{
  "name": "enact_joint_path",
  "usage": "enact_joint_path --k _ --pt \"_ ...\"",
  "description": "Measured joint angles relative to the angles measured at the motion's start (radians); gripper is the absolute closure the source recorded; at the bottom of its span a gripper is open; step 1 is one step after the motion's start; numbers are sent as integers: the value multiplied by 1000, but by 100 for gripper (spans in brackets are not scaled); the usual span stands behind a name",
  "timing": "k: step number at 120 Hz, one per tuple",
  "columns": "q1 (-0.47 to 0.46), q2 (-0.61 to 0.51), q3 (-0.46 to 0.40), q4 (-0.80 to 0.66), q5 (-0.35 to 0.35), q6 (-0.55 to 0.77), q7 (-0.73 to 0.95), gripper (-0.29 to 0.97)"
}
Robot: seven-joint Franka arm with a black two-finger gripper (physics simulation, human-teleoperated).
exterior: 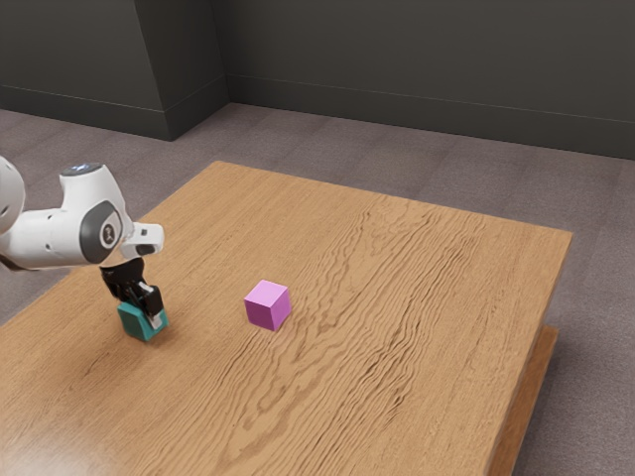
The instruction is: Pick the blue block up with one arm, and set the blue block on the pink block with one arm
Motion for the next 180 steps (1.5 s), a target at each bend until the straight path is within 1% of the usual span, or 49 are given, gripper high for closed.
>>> enact_joint_path --k 13,22,31,39,46,61,72,105,124,140,158,180 --pt "0 -31 -1 1 5 -3 -1 32" --pt "-9 -72 -28 2 5 -15 -6 31" --pt "-97 -129 -48 8 4 -46 -24 32" --pt "-185 -143 -54 31 2 -72 -48 32" --pt "-212 -129 -56 62 0 -89 -72 33" --pt "-217 -87 -57 109 -13 -112 -139 32" --pt "-234 -28 -57 186 -16 -135 -197 31" --pt "-252 44 -57 296 -15 -193 -361 31" --pt "-254 98 -57 370 24 -251 -446 31" --pt "-281 135 -57 432 49 -297 -503 31" --pt "-289 148 -61 445 83 -327 -552 32" --pt "-294 158 -63 447 120 -331 -583 32"
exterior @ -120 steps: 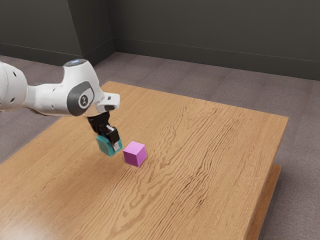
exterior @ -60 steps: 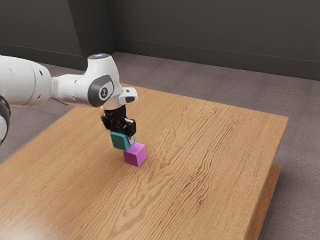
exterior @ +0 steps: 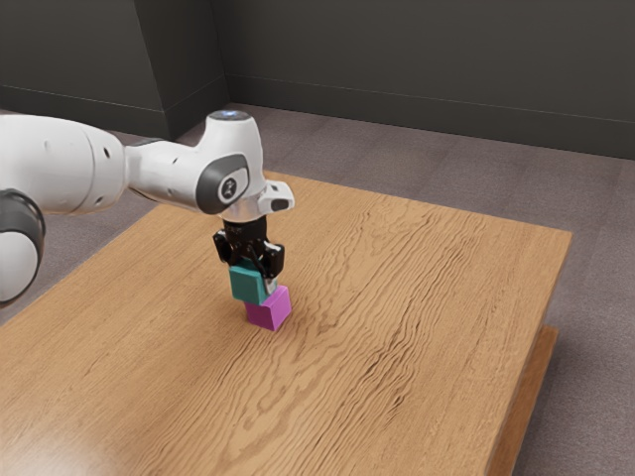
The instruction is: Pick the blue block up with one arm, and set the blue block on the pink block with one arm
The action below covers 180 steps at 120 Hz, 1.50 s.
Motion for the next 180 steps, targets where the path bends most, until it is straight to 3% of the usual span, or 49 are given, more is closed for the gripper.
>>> enact_joint_path --k 180 --pt "-12 15 -6 -3 1 83 28 31"
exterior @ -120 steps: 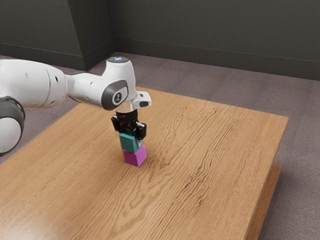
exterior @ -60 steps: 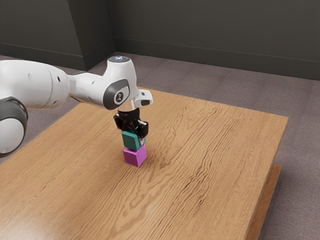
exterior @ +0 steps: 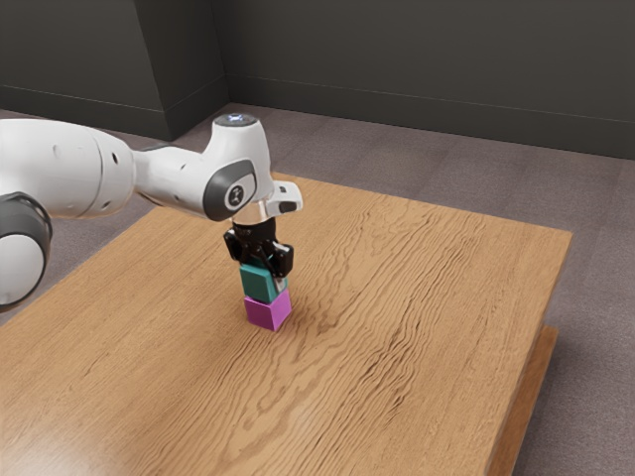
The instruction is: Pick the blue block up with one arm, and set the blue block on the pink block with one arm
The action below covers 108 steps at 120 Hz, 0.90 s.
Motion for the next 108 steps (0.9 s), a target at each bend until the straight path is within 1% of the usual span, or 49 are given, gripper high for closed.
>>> enact_joint_path --k 37,108 --pt "0 -2 15 -5 0 0 -12 31" --pt "-6 2 14 1 -1 0 -29 31"
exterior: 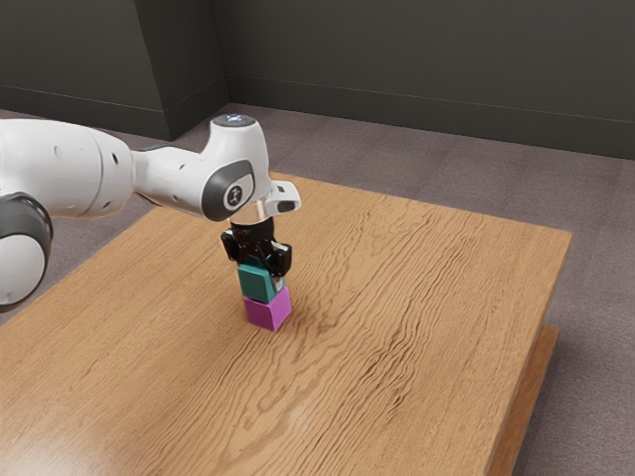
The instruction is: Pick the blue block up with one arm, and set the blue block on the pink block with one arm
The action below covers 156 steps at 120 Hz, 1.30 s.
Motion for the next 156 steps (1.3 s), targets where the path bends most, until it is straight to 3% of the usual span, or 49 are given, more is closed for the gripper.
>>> enact_joint_path --k 79,114,142,156 --pt "-2 1 -1 1 0 0 -7 31" --pt "-2 0 -3 1 -5 -1 4 10" --pt "-3 -12 -3 1 -6 -3 10 3" --pt "-4 -96 -2 -2 -5 -27 12 2"
